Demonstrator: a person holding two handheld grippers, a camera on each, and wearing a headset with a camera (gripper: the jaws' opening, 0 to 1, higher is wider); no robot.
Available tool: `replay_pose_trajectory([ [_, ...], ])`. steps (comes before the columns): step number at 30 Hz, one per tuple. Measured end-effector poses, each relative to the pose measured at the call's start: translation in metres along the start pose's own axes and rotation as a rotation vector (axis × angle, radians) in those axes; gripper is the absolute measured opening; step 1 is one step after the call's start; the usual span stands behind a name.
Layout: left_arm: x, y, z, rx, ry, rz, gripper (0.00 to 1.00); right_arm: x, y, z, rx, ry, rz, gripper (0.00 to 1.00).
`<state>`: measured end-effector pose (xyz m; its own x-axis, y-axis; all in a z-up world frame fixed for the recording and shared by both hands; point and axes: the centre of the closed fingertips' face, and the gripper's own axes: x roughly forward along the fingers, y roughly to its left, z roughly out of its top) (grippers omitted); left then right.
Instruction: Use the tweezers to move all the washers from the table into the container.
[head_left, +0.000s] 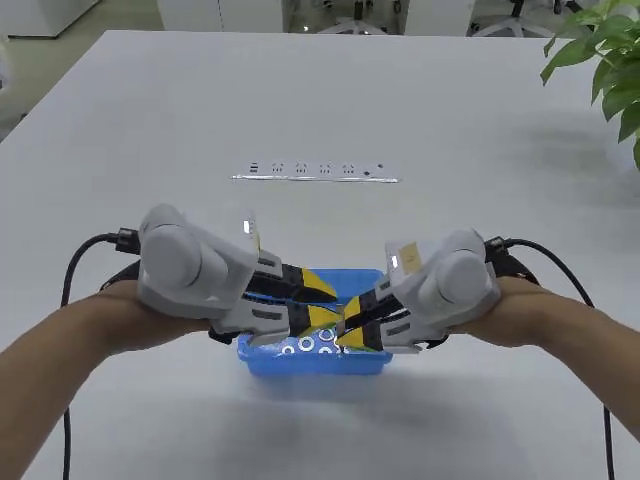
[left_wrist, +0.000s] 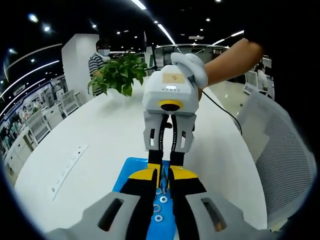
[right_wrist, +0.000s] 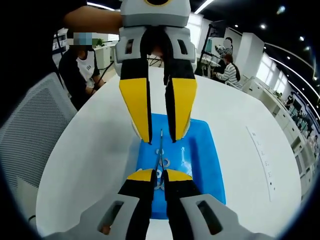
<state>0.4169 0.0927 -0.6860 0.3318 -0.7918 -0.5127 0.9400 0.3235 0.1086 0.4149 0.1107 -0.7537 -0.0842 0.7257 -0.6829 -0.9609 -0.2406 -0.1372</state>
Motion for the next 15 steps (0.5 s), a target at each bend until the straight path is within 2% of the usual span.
replay_pose_trajectory([
  [6, 0.0038, -0.0013, 0.0004, 0.037, 0.018, -0.018, 0.07, 0.0001, -0.0004, -0.0002, 0.001, 0.001, -0.002, 0.09],
  [15, 0.0043, -0.0042, 0.005, 0.049, 0.022, -0.031, 0.06, -0.001, 0.0007, 0.0014, -0.002, -0.004, -0.001, 0.1],
])
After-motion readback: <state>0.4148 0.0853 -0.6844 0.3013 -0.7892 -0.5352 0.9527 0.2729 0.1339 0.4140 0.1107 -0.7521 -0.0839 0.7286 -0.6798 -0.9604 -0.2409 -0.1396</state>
